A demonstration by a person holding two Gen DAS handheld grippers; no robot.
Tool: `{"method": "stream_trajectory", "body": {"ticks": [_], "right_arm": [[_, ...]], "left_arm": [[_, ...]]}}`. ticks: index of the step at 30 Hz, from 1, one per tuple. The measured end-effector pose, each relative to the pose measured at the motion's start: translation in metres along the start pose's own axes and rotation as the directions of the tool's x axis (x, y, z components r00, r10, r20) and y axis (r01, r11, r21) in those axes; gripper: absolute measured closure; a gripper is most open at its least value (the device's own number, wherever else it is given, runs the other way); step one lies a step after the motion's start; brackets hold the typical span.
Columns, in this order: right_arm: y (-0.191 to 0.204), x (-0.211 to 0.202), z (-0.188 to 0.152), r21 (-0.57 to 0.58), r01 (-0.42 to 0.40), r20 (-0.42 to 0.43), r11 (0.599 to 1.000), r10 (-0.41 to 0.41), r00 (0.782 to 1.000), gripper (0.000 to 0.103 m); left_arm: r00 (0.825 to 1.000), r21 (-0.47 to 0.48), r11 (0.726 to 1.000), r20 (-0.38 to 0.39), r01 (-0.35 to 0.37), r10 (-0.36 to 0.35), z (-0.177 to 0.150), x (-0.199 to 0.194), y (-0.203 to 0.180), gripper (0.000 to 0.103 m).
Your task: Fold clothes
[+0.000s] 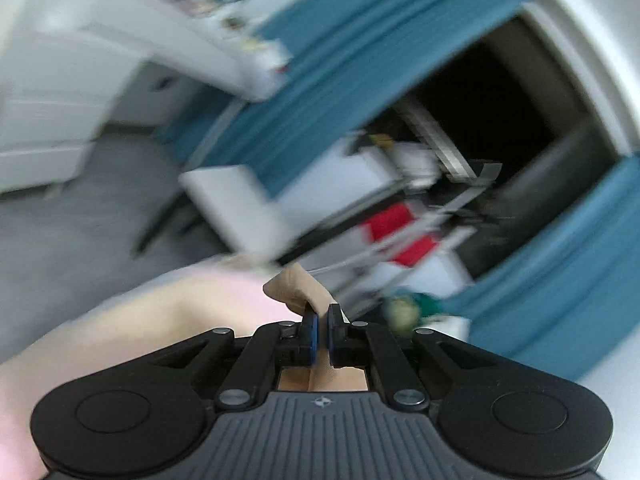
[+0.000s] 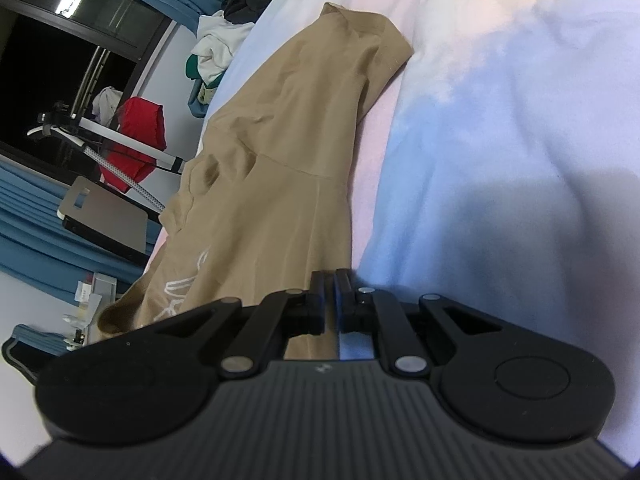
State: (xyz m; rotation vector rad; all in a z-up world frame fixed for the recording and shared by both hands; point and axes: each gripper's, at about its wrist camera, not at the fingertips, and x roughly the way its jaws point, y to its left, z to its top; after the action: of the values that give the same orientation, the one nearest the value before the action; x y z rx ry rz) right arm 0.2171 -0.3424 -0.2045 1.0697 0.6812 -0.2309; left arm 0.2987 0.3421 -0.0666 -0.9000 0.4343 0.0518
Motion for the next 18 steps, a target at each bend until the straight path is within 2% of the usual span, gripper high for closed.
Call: {"method": "stream_trajectory", "body": {"ticks": [2, 4, 6, 7, 8, 10, 18], "right_arm": [[-0.001, 0.0, 0.0, 0.001, -0.001, -0.002, 1.0, 0.001, 1.0, 0.094], [-0.002, -0.001, 0.0, 0.007, -0.004, -0.006, 1.0, 0.004, 1.0, 0.094], [-0.002, -0.001, 0.001, 0.015, -0.005, -0.008, 1.0, 0.005, 1.0, 0.094], [-0.001, -0.001, 0.001, 0.012, -0.002, -0.009, 1.0, 0.002, 1.0, 0.095], [0.0, -0.001, 0.002, 0.009, 0.0, -0.01, 1.0, 0.0, 1.0, 0.095], [0.001, -0.001, 0.003, 0.007, 0.004, -0.013, 1.0, -0.004, 1.0, 0.094], [-0.001, -0.002, 0.006, 0.023, 0.004, -0.02, 1.0, -0.004, 1.0, 0.094]], "left_arm": [[0.997, -0.083, 0.994, -0.036, -0.067, 0.064, -0.016, 0.006, 0.041, 0.097], [0.993, -0.154, 0.982, -0.069, -0.108, 0.098, -0.025, 0.011, 0.072, 0.097], [0.991, -0.2, 0.973, -0.092, -0.115, 0.098, -0.024, 0.012, 0.085, 0.086], [0.991, -0.214, 0.971, -0.1, -0.107, 0.087, -0.025, 0.01, 0.084, 0.065], [0.991, -0.228, 0.969, -0.108, -0.1, 0.076, -0.026, 0.009, 0.083, 0.038], [0.991, -0.255, 0.963, -0.124, -0.085, 0.054, -0.029, 0.006, 0.08, 0.023], [0.983, -0.364, 0.931, -0.181, -0.03, -0.039, -0.041, -0.007, 0.069, 0.022]]}}
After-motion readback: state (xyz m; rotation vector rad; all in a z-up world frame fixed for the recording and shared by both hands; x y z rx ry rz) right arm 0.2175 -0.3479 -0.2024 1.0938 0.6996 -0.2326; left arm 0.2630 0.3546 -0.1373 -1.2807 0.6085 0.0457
